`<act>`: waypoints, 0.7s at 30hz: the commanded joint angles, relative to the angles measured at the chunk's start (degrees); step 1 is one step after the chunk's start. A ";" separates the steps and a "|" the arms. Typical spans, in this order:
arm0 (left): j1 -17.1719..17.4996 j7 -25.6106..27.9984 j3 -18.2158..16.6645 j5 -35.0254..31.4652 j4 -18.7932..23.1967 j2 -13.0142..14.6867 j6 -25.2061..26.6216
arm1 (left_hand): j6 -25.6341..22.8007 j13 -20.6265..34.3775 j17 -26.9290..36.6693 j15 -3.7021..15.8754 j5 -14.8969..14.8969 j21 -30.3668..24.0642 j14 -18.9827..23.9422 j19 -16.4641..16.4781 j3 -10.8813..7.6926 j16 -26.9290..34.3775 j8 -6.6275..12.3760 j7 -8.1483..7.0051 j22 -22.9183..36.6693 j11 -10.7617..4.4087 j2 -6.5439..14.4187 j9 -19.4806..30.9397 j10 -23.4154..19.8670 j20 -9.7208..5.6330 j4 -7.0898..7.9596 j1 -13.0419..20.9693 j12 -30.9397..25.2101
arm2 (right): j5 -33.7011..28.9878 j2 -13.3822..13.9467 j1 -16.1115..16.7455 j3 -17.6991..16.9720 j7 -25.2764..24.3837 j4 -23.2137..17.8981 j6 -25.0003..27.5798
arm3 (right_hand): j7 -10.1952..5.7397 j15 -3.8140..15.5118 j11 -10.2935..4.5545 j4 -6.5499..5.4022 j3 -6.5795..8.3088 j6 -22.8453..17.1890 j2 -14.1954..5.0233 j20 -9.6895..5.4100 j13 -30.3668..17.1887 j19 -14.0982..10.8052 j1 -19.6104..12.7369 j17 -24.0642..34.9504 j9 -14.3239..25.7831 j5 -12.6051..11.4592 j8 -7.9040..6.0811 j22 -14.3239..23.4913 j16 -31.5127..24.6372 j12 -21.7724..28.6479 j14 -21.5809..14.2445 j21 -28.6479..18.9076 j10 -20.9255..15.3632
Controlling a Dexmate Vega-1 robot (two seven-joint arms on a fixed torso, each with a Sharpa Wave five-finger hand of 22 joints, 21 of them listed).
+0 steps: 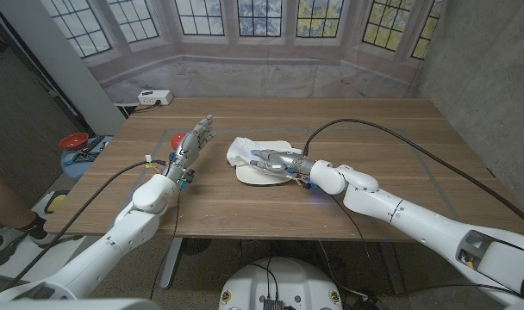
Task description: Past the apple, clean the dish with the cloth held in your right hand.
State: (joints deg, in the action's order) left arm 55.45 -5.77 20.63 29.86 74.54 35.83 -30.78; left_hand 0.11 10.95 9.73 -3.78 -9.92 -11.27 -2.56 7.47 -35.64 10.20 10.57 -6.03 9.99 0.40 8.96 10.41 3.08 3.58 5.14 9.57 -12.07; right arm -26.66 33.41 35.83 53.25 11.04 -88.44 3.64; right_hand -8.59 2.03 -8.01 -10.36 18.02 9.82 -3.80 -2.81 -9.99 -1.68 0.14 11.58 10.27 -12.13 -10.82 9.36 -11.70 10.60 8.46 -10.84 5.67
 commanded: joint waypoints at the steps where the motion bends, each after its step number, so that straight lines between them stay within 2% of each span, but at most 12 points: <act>1: 0.07 -0.17 0.05 -0.03 0.08 0.08 -0.07 | -0.71 0.12 0.08 -0.05 -0.18 -0.01 0.29 0.09 -0.56 0.01 0.30 -0.02 0.09 -0.25 -0.11 0.10 -0.10 0.02 0.04 -0.16 0.01 | 0.93 -0.59 -1.33 0.72 -0.19 2.11 0.19 | 0.46 0.63 -0.05 -0.22 -0.15 -0.13 -5.72 -0.23 -0.13 -1.66 0.26 0.24 0.13 -0.34 -0.45 0.40 -0.55 0.26 -0.44 -0.59 -0.48; 21: -0.78 -0.52 0.28 -0.10 -0.62 0.03 0.37 | -1.20 0.12 0.07 -0.08 -0.18 -0.02 0.33 0.12 -0.72 0.00 0.41 0.19 0.09 -0.24 -0.11 0.10 -0.35 0.04 0.06 -0.22 -0.07 | 1.46 3.68 1.51 -0.56 3.30 -8.37 3.89 | 0.52 0.53 0.12 -0.18 -0.22 -0.98 -5.71 -0.18 -0.12 -1.91 0.21 0.21 0.10 -0.40 -0.55 0.37 -0.57 0.32 -0.75 -0.54 -0.97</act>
State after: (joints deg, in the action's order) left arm 55.21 -6.23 20.73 29.84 74.32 35.85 -30.77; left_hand -0.82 10.94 9.69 -3.78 -9.92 -11.27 -2.56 7.46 -36.05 10.20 10.58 -5.74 10.00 0.09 8.96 10.42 2.76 3.58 5.21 9.57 -12.07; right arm -25.68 35.28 36.21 53.45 11.68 -92.12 5.12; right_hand -8.17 1.91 -7.70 -10.36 18.02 9.00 -3.80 -3.73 -9.99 -1.36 0.14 11.64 10.27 -12.13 -11.03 9.36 -11.99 10.60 7.73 -10.92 5.36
